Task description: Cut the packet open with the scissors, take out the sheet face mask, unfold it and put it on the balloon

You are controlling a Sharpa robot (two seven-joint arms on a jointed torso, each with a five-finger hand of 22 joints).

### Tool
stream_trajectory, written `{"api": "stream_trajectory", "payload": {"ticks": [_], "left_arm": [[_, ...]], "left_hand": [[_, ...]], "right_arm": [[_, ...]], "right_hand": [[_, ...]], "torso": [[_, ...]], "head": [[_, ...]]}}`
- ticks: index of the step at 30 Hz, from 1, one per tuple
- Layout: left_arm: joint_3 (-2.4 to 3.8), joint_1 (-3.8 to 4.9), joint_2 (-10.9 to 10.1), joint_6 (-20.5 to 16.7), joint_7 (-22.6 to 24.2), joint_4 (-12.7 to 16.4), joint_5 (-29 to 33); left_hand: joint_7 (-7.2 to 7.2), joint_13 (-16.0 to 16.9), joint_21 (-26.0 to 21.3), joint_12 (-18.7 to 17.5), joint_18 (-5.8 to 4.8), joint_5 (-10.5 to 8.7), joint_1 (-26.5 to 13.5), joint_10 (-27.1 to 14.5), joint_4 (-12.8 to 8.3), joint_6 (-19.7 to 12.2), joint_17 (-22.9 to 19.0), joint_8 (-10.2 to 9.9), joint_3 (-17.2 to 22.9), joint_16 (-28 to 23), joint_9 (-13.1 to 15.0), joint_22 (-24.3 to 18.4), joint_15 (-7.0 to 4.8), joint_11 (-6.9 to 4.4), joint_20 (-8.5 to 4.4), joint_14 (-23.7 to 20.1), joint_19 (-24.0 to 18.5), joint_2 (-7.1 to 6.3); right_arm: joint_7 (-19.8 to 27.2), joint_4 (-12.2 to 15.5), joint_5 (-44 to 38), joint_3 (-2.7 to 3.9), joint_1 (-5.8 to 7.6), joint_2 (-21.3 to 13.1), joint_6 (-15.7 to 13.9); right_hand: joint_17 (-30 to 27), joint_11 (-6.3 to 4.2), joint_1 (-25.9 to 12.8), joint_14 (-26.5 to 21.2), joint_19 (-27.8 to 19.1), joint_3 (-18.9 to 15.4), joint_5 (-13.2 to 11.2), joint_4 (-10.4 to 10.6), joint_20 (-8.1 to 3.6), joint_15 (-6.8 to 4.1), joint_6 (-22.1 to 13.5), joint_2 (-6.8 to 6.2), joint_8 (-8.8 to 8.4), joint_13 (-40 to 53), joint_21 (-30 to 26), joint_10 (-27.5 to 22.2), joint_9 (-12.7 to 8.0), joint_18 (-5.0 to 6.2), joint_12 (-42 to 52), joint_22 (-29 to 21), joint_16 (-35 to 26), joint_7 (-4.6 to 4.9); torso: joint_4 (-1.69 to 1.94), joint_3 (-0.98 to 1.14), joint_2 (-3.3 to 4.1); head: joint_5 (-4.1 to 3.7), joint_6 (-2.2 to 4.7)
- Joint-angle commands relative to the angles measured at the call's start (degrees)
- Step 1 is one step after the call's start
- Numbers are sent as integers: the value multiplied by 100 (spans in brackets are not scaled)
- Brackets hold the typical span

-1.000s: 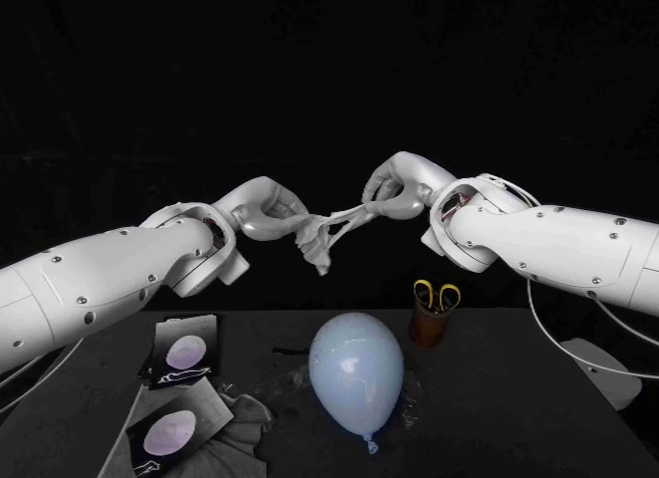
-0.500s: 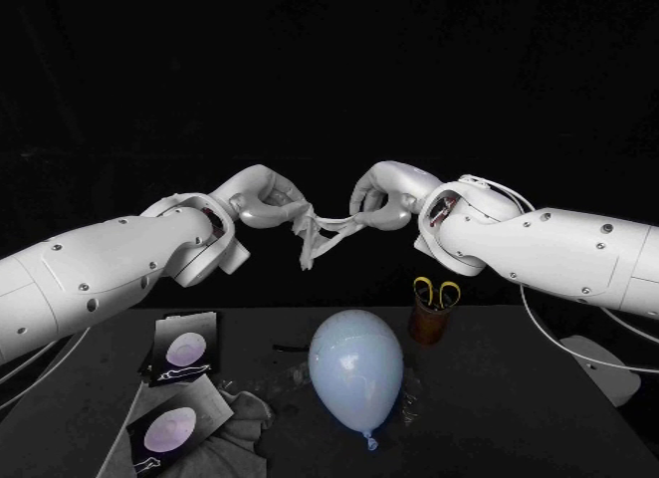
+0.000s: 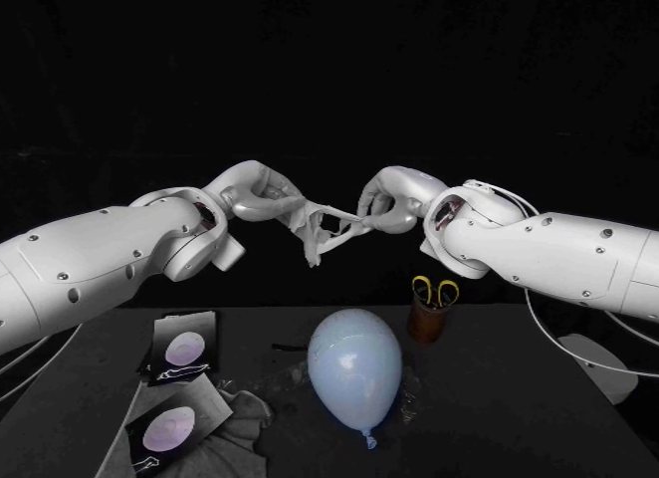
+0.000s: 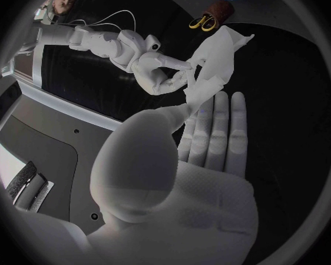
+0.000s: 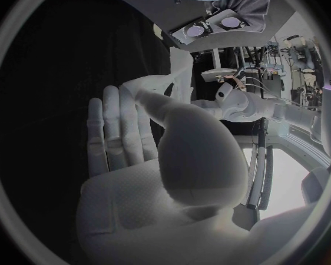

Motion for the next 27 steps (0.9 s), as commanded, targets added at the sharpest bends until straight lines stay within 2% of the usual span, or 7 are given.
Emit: {"api": "stream_trajectory", "payload": {"ticks": [1, 4, 10, 14, 18, 23, 27], "left_arm": [[25, 62, -14, 317, -158, -23, 556], [17, 109, -7, 470, -274, -42, 547], [2, 147, 11, 611, -440, -41, 552], [2, 151, 2, 613, -466, 31, 656], [-9, 155, -1, 741, -580, 46, 735], [-16, 156, -39, 731, -623, 117, 891], [-16, 155, -62, 647, -604, 181, 1267]], "left_hand": [[-14, 13, 106, -25, 57, 21, 11, 45, -268, -47, 32, -7, 203, 80, 747, 69, -14, -20, -51, 113, 40, 78], [-46, 22, 506, -28, 74, 20, 6, 57, -284, -44, 215, -17, 74, 428, 809, 315, -160, -67, -225, 638, 333, 113], [-69, 9, 1493, -42, -22, 1, 8, 72, -251, 1, 747, -137, 85, 1079, 941, 1113, -256, -110, -474, 740, 2, 119], [-72, 8, 1887, -46, -60, 13, 15, 63, -226, 0, 974, -186, 157, 1340, 1025, 1470, -257, -104, -497, 561, -316, 74], [-71, 16, 2130, -44, -108, 21, -4, 62, -192, 2, 1148, -211, 208, 1548, 1108, 1716, -234, -95, -470, 327, -627, 56], [-57, 29, 2282, -39, -178, 22, -28, 61, -128, -5, 1299, -233, 263, 1751, 1206, 1912, -182, -78, -396, -46, -997, 60], [-47, 48, 2337, -35, -257, 21, -39, 48, -61, -60, 1464, -207, 340, 2013, 1335, 2040, -110, -52, -306, -546, -1362, 84]], "right_arm": [[28, -29, 336, -8, -78, -17, -176], [68, -65, 590, -11, -123, -14, -397], [330, -146, 1781, -17, -161, -10, -662], [660, -136, 2649, -21, -169, -30, -643], [864, -132, 3143, -28, -177, -40, -564], [997, -71, 3383, -33, -189, -67, -491], [961, -2, 3362, -38, -232, -95, -238]], "right_hand": [[7, -193, 74, -13, -28, -7, 19, 21, -14, -37, 14, 43, 10, 12, -2, 157, 6, 111, 20, 4, -29, 32], [8, -191, 70, -16, -24, -12, 19, 30, -14, -34, 9, 47, 8, 14, -4, 152, 7, 112, 15, 4, -32, 34], [8, -185, 66, -28, -22, -18, 19, 48, -13, -29, -5, 56, 2, 18, -13, 136, 8, 112, 1, 4, -41, 41], [10, -165, 88, -86, -75, -26, 19, 70, 1, -7, -48, 77, -11, 30, -64, 83, 13, 100, -39, -4, -72, 60], [14, -152, 100, -115, -97, -42, 19, 80, 10, 7, -71, 89, -15, 38, -85, 53, 19, 97, -58, -2, -82, 74], [18, -142, 106, -136, -111, -55, 20, 88, 18, 17, -86, 98, -16, 45, -101, 31, 23, 97, -72, -2, -90, 84], [22, -126, 131, -189, -147, -72, 20, 89, 33, 35, -113, 110, -19, 57, -134, -16, 31, 93, -99, -1, -109, 98]], "torso": [[7, 6, -5], [14, 9, -13], [1, 11, -6], [-3, 14, 11], [4, 29, -3], [0, 28, 1], [-6, 24, 10]], "head": [[36, -23], [31, -41], [51, -36], [55, -23], [65, -17], [48, -16], [69, -5]]}}
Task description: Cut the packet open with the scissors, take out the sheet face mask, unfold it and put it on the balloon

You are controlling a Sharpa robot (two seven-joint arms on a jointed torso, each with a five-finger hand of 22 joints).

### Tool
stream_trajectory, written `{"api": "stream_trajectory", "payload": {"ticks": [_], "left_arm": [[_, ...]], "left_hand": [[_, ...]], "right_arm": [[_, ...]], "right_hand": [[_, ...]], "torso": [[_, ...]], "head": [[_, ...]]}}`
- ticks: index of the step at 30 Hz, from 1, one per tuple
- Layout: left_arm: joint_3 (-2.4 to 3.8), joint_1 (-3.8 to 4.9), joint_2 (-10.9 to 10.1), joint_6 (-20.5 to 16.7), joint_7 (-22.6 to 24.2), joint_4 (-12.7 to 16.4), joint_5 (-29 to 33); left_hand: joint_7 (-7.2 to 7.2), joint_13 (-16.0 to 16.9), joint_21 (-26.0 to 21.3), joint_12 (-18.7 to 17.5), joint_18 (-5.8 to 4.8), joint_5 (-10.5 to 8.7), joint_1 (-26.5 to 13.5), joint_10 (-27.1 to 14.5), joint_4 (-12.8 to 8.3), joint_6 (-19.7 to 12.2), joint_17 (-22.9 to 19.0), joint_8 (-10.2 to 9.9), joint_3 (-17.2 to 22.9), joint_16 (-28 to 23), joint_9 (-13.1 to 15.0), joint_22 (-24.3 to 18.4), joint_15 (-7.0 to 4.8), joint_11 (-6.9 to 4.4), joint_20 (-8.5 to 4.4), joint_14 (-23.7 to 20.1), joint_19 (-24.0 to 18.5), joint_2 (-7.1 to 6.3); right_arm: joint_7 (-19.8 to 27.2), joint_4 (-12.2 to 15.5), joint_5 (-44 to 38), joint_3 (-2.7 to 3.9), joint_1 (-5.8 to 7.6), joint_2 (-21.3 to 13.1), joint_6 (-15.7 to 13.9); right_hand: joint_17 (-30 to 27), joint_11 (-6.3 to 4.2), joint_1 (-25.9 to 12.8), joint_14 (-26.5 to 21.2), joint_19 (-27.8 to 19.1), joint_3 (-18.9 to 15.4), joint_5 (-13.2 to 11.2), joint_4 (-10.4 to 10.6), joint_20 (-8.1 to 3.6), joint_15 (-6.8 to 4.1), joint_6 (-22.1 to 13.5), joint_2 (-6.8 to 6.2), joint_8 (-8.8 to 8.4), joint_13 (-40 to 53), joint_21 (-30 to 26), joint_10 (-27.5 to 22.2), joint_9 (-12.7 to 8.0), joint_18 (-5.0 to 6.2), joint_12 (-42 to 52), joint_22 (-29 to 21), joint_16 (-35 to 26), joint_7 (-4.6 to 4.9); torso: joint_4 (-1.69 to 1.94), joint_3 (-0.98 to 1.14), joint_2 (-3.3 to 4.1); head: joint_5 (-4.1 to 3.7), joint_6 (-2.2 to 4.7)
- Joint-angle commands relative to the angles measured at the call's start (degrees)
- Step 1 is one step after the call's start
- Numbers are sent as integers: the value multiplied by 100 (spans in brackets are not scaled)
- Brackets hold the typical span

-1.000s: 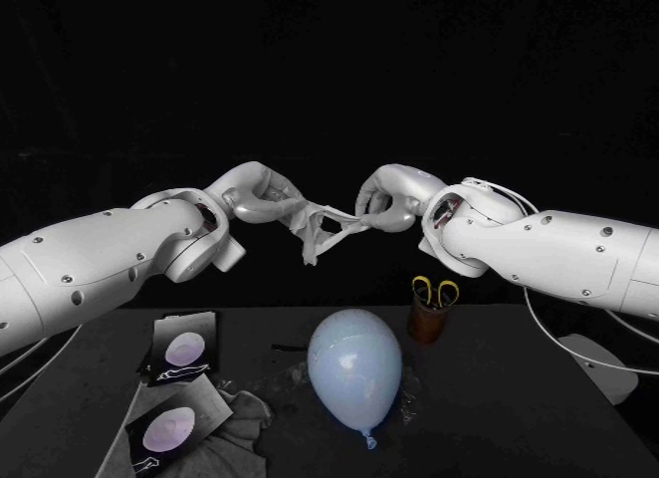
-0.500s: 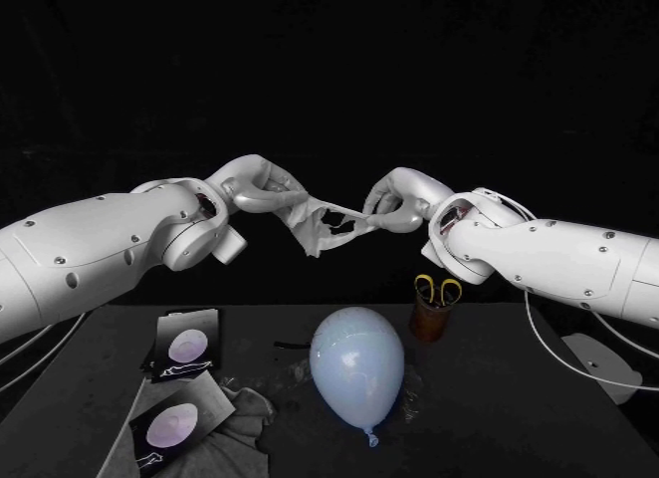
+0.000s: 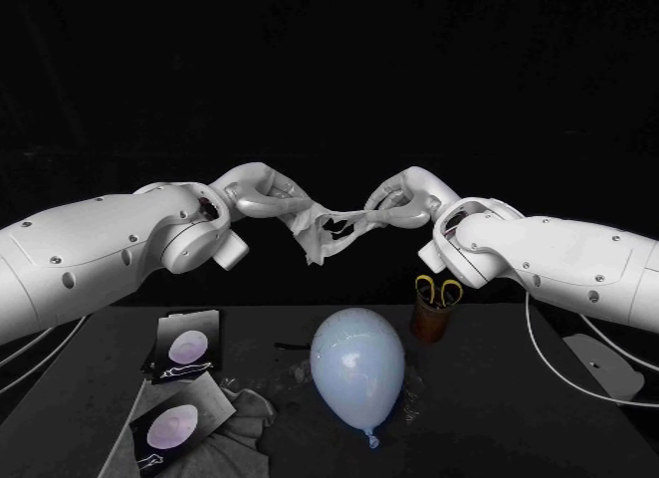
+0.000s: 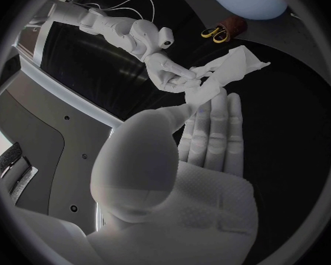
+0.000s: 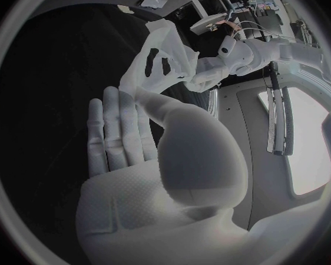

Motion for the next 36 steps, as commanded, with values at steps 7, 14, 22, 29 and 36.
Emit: {"api": "stream_trajectory", "payload": {"ticks": [7, 14, 22, 29, 36], "left_arm": [[55, 12, -22, 247, -15, 118, 1323], [155, 82, -13, 616, -77, 86, 1700], [176, 169, 30, 554, -244, -96, 1902], [144, 182, -10, 543, -470, -191, 1921], [76, 183, -4, 594, -581, -225, 1858]], "left_hand": [[73, 33, -117, -12, -141, 27, -76, -117, -74, -196, 83, 79, 346, 254, 1307, 26, 127, 115, 157, -638, -483, 37], [133, 68, -281, 13, -69, 23, -89, -200, 1, -416, -148, 215, 450, 83, 1532, -89, 160, 157, 223, -623, -493, 172], [84, 359, -326, 422, 281, 28, -149, 20, 138, -1198, -398, 986, 673, -194, 2361, -367, -89, 30, 68, 831, 683, 310], [-71, 952, -159, 1136, 260, 27, -177, 268, 304, -1374, -70, 1350, 827, 263, 2567, -349, -289, -155, -213, 1364, 1242, 171], [-80, 1437, -95, 1574, 252, 22, -151, 32, 389, -1432, 129, 1475, 918, 513, 2566, -301, -302, -168, -251, 1296, 1285, 122]], "right_arm": [[128, 113, -256, -22, -123, -13, 584], [62, 74, -551, -43, -306, 46, 629], [156, 91, -583, -51, -480, 32, 476], [367, 133, -123, -52, -513, -98, 236], [547, 191, 427, -52, -519, -200, 229]], "right_hand": [[14, -74, 124, -111, -102, -41, 39, 26, 15, 41, -68, 101, 1, 24, -60, -5, 17, 43, -58, 9, -47, 23], [37, -79, 132, -83, -85, -80, 38, 43, 21, 34, -78, 135, 12, 50, -55, 28, 32, 54, -39, 26, -16, 21], [87, -97, 127, -9, -37, -157, 37, 91, 17, 7, -153, 198, 39, 105, -48, 123, 75, 70, 8, 59, 55, 20], [110, -105, 130, 23, -3, -194, 38, 100, 5, -7, -186, 204, 58, 128, -36, 156, 99, 74, 25, 78, 87, 18], [119, -94, 170, -24, -53, -199, 38, 79, 4, -2, -233, 195, 69, 141, -76, 115, 119, 63, 6, 79, 77, 31]], "torso": [[-16, 4, 18], [-9, 9, 17], [-20, 10, 20], [-13, 1, 10], [-14, 2, 13]], "head": [[19, 14], [21, -28], [34, -56], [23, -71], [28, -59]]}}
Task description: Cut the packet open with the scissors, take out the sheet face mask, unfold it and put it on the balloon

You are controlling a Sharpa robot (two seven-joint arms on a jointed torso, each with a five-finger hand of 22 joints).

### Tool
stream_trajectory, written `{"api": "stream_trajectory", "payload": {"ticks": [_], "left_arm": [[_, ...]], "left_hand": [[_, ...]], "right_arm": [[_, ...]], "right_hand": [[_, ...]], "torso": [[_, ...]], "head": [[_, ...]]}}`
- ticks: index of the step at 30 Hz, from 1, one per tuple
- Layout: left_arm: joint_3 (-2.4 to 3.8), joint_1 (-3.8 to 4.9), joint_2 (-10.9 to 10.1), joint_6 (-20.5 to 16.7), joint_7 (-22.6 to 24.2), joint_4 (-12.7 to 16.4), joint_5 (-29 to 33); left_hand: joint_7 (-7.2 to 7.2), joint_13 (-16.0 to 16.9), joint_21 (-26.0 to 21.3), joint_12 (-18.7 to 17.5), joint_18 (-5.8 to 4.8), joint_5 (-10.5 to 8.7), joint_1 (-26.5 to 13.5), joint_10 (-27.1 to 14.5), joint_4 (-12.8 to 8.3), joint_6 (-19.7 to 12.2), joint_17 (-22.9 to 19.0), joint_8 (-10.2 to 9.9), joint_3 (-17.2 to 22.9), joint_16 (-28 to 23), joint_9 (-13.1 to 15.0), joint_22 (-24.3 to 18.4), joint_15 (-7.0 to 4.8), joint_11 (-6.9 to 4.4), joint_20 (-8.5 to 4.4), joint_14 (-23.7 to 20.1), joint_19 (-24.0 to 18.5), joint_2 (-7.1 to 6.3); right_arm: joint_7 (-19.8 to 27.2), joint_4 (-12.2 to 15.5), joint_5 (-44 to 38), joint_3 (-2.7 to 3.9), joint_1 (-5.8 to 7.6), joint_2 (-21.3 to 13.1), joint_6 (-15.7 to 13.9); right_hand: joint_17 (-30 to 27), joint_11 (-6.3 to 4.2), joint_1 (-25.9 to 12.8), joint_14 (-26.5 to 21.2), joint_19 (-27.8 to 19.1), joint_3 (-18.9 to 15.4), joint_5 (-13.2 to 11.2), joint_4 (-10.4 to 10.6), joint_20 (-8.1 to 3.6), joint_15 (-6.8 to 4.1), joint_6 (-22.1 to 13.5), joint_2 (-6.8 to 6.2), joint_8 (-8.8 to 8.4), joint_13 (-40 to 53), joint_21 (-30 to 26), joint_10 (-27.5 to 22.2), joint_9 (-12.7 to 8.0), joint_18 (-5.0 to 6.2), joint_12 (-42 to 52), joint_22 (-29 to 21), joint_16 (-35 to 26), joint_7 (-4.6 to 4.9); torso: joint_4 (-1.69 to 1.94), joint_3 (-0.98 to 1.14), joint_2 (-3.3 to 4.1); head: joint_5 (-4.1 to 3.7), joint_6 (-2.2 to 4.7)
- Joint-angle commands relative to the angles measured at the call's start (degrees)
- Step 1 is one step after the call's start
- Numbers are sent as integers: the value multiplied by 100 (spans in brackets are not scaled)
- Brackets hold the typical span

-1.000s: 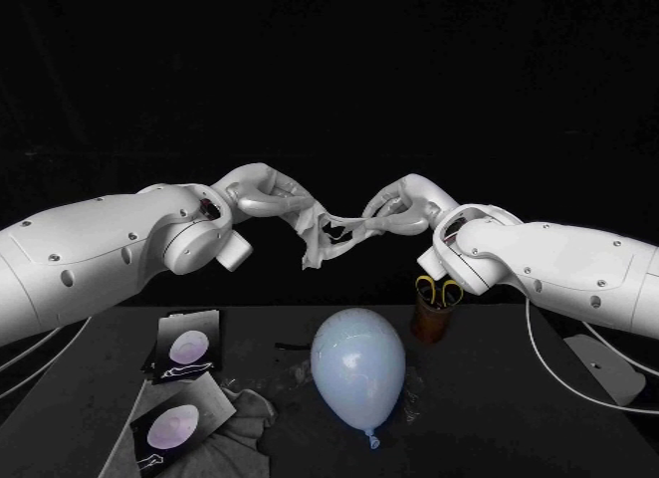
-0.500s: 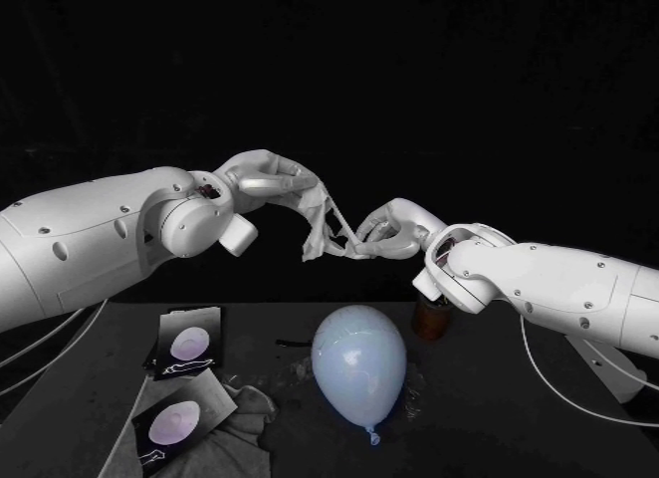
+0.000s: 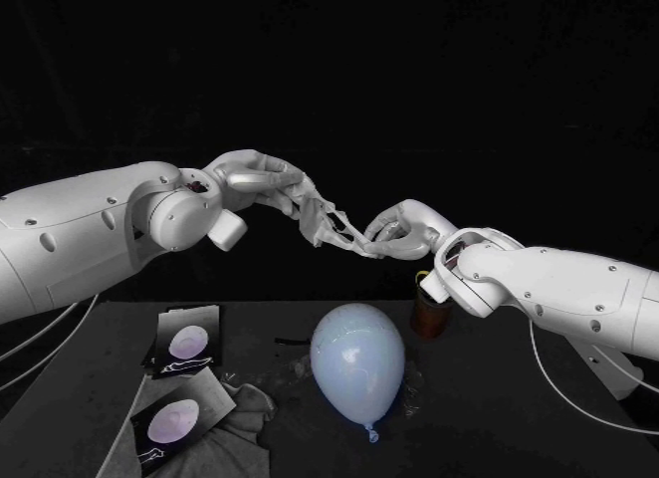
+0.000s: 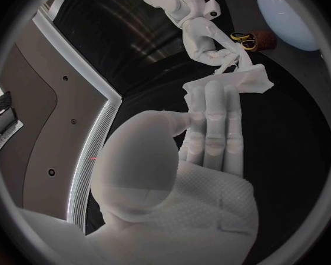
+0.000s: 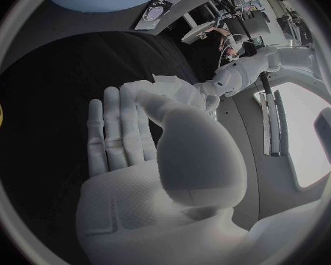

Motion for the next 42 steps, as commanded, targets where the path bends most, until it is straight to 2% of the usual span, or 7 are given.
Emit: {"api": "stream_trajectory", "payload": {"ticks": [1, 7, 15, 17, 28, 34, 42], "left_arm": [[-19, 26, 9, 97, -96, -15, 74], [-98, 21, 24, 231, -185, -8, -45], [-140, 17, -5, 175, -214, 1, -122], [-172, 16, -10, 129, -234, 15, -130], [-227, -42, -100, -143, -197, 104, -138], [-254, -136, -240, -309, -22, 200, 107], [-262, -282, -433, -224, 491, 405, 659]], "left_hand": [[-13, 154, 38, 141, 12, 26, 12, -83, 14, -30, 64, 42, 39, 82, 1826, 24, -20, -7, -4, -55, 46, -65], [-5, 401, 77, 349, 7, 23, 34, -235, 49, -60, 146, 85, 64, 196, 1801, 63, -15, -8, -11, -116, 25, -85], [-8, 581, 130, 515, 10, 23, 52, -292, 66, -74, 209, 91, 39, 302, 1745, 106, -23, -15, -18, -123, 25, -108], [-11, 621, 146, 553, 11, 23, 60, -304, 65, -72, 224, 88, 28, 331, 1725, 119, -27, -19, -23, -120, 28, -122], [1, 750, 221, 652, 8, 24, 116, -377, 31, -83, 270, 6, -15, 414, 1572, 183, -29, -15, -46, -141, 8, -174], [113, 762, 227, 569, -36, 23, 187, -682, -5, -161, 272, -198, -71, 357, 1268, 244, 71, 91, 4, -446, -232, -214], [212, 753, 326, 537, -81, 23, 318, -931, -136, -214, 285, -282, -243, 353, 1028, 394, 167, 187, 67, -739, -560, -176]], "right_arm": [[215, 38, 516, -9, -17, -43, -64], [402, 113, 746, -6, -18, -88, -259], [579, 140, 929, 8, -18, -128, -362], [615, 132, 937, 13, -18, -133, -412], [657, 54, 862, 27, -18, -174, -724], [705, 195, 952, 31, -17, -245, -747], [729, 361, 957, 34, -17, -305, -830]], "right_hand": [[8, -92, 110, -42, -27, -8, 23, -22, 6, 6, -54, 121, 42, 10, -47, 102, 7, 70, 13, 11, 17, 9], [23, -45, 191, -136, -98, -7, 24, -77, 21, 43, -168, 127, 31, 41, -71, 5, 20, 61, -11, 55, -2, 59], [52, 27, 317, -268, -216, -20, 26, -210, 55, 90, -350, 113, -11, 89, -69, -146, 12, 49, -16, 168, -5, 132], [59, 54, 355, -318, -267, -16, 24, -260, 72, 111, -412, 113, -32, 105, -70, -203, 2, 45, -14, 210, -11, 158], [66, 59, 381, -333, -284, -11, 25, -289, 78, 114, -425, 128, -30, 119, -59, -211, 0, 48, 2, 244, -3, 162], [72, 75, 393, -366, -320, -4, 26, -320, 90, 126, -459, 131, -40, 132, -53, -247, -8, 47, 10, 286, -2, 176], [75, 81, 401, -381, -337, 3, 25, -334, 95, 131, -470, 139, -41, 140, -49, -261, -11, 47, 17, 306, 0, 181]], "torso": [[1, 3, 0], [-3, 6, 4], [0, 5, 1], [3, 6, -1], [-3, 4, 1], [-9, 6, 5], [1, 2, 2]], "head": [[8, 16], [-2, 23], [8, 26], [10, 25], [13, 32], [-6, 2], [-15, 10]]}}
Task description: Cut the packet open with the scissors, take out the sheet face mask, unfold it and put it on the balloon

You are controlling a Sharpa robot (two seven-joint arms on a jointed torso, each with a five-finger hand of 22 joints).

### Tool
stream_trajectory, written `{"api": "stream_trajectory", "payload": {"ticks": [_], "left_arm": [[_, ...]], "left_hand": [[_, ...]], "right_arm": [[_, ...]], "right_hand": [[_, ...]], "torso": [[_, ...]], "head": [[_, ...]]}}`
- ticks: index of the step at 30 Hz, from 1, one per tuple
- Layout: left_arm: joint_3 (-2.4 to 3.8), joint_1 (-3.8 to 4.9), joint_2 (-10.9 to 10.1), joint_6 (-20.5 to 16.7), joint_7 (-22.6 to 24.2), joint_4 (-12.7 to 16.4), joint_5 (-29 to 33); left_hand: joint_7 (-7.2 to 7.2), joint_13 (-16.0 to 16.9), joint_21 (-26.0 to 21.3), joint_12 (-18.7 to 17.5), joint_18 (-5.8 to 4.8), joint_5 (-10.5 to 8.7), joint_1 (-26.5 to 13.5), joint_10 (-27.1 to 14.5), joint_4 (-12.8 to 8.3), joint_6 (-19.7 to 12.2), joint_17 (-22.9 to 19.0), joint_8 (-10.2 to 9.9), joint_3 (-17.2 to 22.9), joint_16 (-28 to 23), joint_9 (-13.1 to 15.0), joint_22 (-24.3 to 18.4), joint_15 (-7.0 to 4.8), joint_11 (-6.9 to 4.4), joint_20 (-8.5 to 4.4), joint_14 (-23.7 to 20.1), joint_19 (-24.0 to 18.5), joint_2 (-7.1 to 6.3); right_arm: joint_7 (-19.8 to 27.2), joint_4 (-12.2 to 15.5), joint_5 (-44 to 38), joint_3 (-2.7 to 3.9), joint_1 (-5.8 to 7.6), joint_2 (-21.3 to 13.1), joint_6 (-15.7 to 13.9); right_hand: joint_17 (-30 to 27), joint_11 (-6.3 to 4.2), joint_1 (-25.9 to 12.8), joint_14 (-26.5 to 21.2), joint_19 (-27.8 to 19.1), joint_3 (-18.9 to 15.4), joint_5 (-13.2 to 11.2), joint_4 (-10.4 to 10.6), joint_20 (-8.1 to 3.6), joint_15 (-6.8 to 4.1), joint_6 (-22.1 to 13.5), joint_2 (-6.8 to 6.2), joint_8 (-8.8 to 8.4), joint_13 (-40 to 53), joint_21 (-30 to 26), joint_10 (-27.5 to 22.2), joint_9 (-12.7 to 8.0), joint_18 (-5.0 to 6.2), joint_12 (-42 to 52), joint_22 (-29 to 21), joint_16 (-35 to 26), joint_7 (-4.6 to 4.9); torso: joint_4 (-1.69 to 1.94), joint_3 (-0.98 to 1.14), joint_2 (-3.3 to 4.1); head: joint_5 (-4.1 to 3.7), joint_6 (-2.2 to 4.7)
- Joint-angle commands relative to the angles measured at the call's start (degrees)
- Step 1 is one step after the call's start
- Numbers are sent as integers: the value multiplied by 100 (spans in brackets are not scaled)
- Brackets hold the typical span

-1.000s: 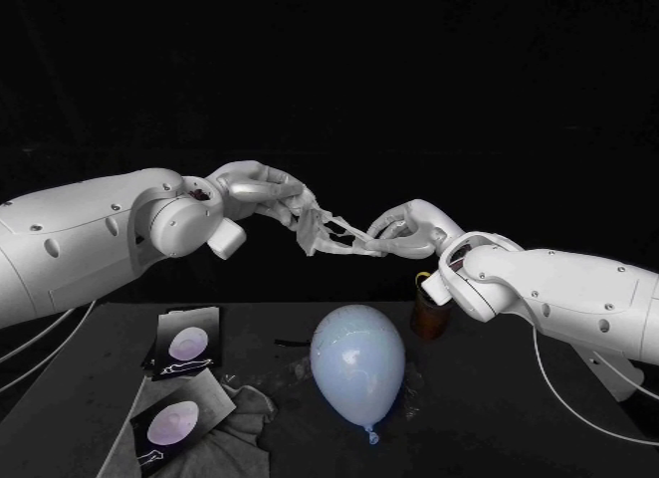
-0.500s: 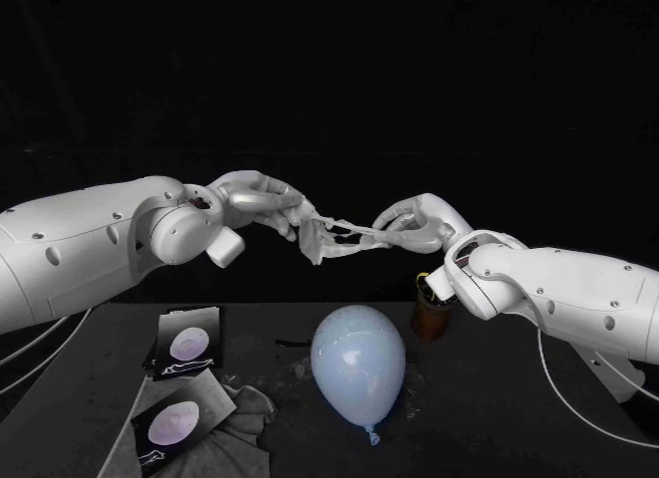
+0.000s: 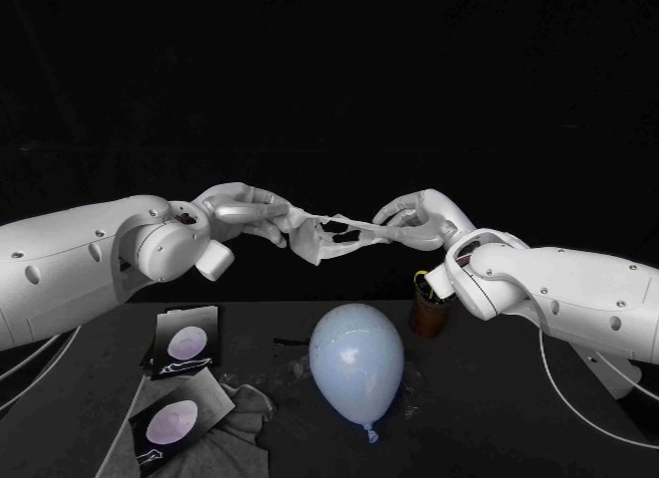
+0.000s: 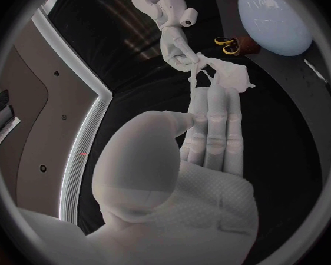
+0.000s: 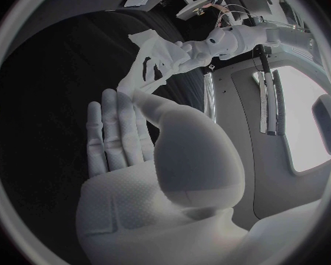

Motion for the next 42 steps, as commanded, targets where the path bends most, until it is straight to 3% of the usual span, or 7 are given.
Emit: {"api": "stream_trajectory", "payload": {"ticks": [1, 8, 14, 22, 27, 38, 42], "left_arm": [[9, -28, -69, -32, 511, 105, 531], [-4, -157, -257, -35, 670, 366, 842], [-16, -304, -427, -43, 783, 618, 1015], [-19, -484, -714, -108, 970, 1014, 1155], [-19, -587, -892, -149, 1082, 1316, 1267], [-20, -750, -1241, -43, 1080, 1947, 1349], [-27, -837, -1367, -62, 1106, 2137, 1287]], "left_hand": [[45, -7, 46, -14, -32, 34, 50, -52, 0, -17, 13, -21, -56, -6, 469, 31, -6, -1, -5, -58, -68, 25], [84, -16, 166, -9, -40, 37, 113, -179, -102, -60, 11, -34, -194, 12, 336, 162, 25, 35, 20, -182, -233, -4], [131, 7, 434, 74, -62, 49, 193, -348, -312, -61, -12, -29, -414, 55, 149, 423, 55, 73, 35, -311, -473, -58], [170, 52, 856, 205, -73, 45, 392, -529, -762, -39, -92, -106, -648, 53, -127, 808, 56, 99, 14, -433, -753, -304], [183, 72, 1022, 306, -62, 36, 283, -581, -724, 1, -118, -101, -723, 132, -266, 953, 78, 113, 35, -382, -836, -107], [169, 68, 1078, 345, -16, 37, 304, -583, -780, 13, -120, -76, -755, 185, -313, 989, 55, 97, 30, -351, -811, -96], [167, 67, 1090, 352, -9, 37, 312, -580, -795, 21, -122, -70, -756, 193, -322, 997, 51, 95, 30, -347, -807, -95]], "right_arm": [[116, 82, 29, 5, 0, -28, -119], [257, 358, 206, 6, 0, -104, -230], [413, 590, 442, 8, 0, -191, -306], [586, 883, 820, 8, 0, -347, -323], [599, 1058, 921, 4, -67, -441, -293], [568, 1720, 958, -3, -398, -845, -202], [556, 1984, 957, -4, -482, -1008, -167]], "right_hand": [[7, -23, 136, -39, -38, 141, 24, -187, 1, 14, -32, 89, -28, 6, -11, -35, -6, 92, 0, 8, 0, 9], [10, -20, 129, -44, -44, 141, 24, -185, 6, 19, -36, 97, -28, 11, -8, -40, -7, 91, 6, 20, 4, 13], [18, 2, 134, -102, -97, 172, 30, -213, 24, 39, -86, 123, -38, 28, -6, -100, -19, 91, 18, 73, 6, 33], [46, 62, 190, -273, -259, 274, 26, -324, 68, 93, -227, 176, -37, 43, 5, -247, -31, 81, 61, 217, 41, 88], [57, 67, 180, -290, -280, 279, 27, -340, 78, 98, -238, 182, -19, 51, 20, -263, -27, 86, 86, 260, 67, 93], [68, 68, 173, -300, -295, 282, 28, -357, 85, 98, -245, 187, 0, 58, 33, -273, -23, 93, 112, 298, 94, 93], [70, 67, 171, -301, -298, 283, 28, -361, 86, 97, -245, 188, 5, 59, 36, -274, -22, 94, 118, 306, 100, 93]], "torso": [[7, -1, 1], [8, 1, 0], [5, -1, 1], [9, 1, -6], [4, -1, -9], [4, 3, -1], [-2, 6, -11]], "head": [[-5, 6], [-3, -10], [-22, -18], [4, -24], [31, -25], [60, -106], [-1, -165]]}}
